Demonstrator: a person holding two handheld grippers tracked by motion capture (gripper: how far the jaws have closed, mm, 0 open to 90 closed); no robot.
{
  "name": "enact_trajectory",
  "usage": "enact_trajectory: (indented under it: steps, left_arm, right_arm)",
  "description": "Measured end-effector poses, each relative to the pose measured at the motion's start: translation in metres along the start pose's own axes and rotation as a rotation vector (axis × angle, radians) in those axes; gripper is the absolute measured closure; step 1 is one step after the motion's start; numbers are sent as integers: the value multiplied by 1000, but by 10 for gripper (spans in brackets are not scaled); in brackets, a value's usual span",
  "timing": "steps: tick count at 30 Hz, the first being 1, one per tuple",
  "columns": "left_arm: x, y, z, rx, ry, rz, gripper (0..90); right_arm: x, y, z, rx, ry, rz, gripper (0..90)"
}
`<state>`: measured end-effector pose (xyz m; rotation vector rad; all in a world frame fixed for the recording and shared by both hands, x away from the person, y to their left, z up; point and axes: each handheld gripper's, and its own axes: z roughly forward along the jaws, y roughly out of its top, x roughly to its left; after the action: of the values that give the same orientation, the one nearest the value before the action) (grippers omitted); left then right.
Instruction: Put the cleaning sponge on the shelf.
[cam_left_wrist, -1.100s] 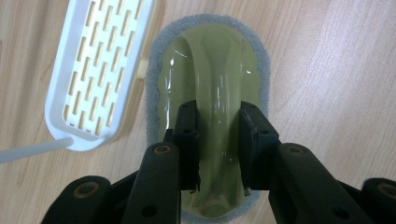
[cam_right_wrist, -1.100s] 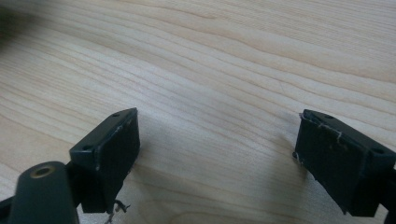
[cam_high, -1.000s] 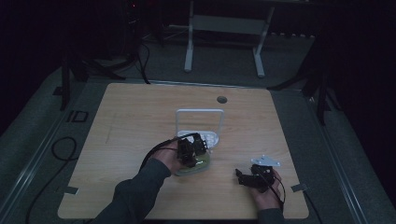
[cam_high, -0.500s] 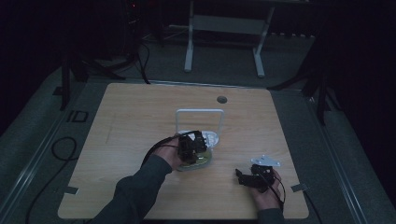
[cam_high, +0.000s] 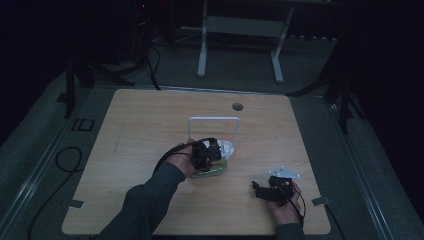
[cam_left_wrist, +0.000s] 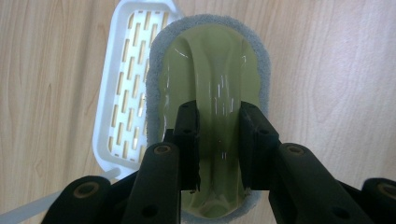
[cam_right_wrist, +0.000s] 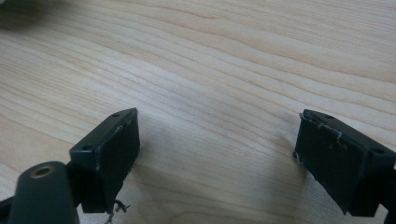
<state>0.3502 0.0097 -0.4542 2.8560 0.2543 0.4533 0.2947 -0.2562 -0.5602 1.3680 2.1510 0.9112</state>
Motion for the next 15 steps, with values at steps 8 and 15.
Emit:
enact_trajectory:
  steps: [8,15]
  left_arm:
    - [4,-1,2,-18,-8,24,717]
    - [9,0,1,-30,3,48,717]
  right_arm:
    - [0,0,0,0,0,0,134]
    - [0,0,0,0,0,0,134]
